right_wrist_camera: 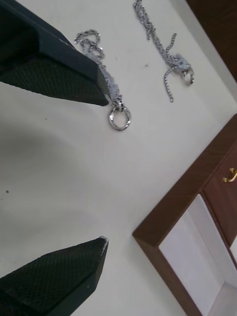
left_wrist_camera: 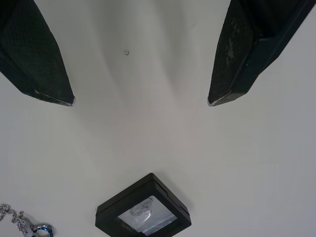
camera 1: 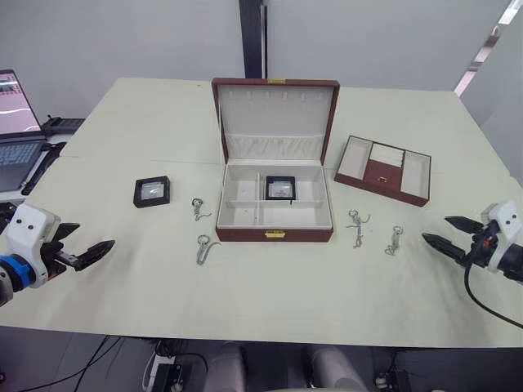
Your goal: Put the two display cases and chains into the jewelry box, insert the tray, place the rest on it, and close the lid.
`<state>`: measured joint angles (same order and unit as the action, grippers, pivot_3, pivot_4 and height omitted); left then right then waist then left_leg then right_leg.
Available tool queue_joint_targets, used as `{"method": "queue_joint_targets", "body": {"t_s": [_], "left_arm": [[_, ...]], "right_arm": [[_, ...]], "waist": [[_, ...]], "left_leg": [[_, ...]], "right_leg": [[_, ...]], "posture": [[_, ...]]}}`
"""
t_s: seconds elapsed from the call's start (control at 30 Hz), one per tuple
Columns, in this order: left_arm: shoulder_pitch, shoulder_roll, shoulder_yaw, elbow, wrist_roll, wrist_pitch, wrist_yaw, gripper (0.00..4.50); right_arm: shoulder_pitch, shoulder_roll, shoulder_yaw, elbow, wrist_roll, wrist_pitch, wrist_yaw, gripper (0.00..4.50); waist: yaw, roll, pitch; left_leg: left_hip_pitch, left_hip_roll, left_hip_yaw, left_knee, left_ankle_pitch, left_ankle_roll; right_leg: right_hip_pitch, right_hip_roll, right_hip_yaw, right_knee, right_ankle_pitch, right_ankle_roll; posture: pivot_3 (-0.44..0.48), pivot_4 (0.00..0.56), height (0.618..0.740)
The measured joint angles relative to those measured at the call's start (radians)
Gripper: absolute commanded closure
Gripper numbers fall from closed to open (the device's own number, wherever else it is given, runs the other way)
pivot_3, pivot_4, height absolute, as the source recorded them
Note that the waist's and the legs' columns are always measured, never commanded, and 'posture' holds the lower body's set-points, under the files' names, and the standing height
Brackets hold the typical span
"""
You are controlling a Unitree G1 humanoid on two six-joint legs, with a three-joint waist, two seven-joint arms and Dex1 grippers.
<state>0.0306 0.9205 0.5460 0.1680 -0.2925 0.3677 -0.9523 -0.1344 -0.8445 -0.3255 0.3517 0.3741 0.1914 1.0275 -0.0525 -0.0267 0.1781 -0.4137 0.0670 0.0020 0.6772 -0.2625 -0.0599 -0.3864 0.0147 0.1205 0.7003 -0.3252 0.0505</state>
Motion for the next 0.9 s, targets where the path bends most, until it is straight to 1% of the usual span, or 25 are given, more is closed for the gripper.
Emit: {"method": "queue_joint_targets", "body": {"t_s": [0.5,0.6,0.67,0.9], "left_arm": [[0.004,0.013,-0.011,-0.009,-0.002,0.019,-0.001,0.04],[0.007,0.013,-0.011,-0.013,-0.002,0.022,-0.001,0.04],[0.007,0.013,-0.011,-0.015,-0.003,0.024,0.0,0.04],[0.005,0.015,-0.019,-0.02,-0.003,0.024,-0.002,0.04]], "right_arm": [[-0.005,0.003,0.0,-0.001,0.002,0.001,-0.002,0.0],[-0.012,0.005,0.0,-0.001,0.002,0.0,-0.003,0.0],[-0.012,0.007,0.0,-0.001,0.002,-0.003,-0.004,0.0],[-0.012,0.011,0.0,-0.002,0.003,-0.004,-0.004,0.0]], "waist": [[-0.004,0.0,0.0],[0.001,-0.001,0.0],[0.001,-0.002,0.0],[-0.013,-0.001,0.0]], "left_leg": [[0.0,0.0,0.0,0.0,0.0,0.0],[0.008,0.009,0.02,-0.001,-0.001,0.0],[0.014,0.01,0.03,-0.003,-0.003,0.003],[0.014,0.009,0.029,-0.003,-0.003,0.003]], "right_leg": [[-0.001,0.0,0.0,0.0,0.0,0.0],[-0.004,0.002,0.011,0.001,0.0,-0.001],[-0.002,0.004,0.021,0.001,0.0,-0.001],[-0.001,0.005,0.024,0.001,0.002,0.002]], "posture": [[0.0,0.15,0.74],[0.0,0.15,0.74],[0.0,0.15,0.74],[0.0,0.15,0.74]]}}
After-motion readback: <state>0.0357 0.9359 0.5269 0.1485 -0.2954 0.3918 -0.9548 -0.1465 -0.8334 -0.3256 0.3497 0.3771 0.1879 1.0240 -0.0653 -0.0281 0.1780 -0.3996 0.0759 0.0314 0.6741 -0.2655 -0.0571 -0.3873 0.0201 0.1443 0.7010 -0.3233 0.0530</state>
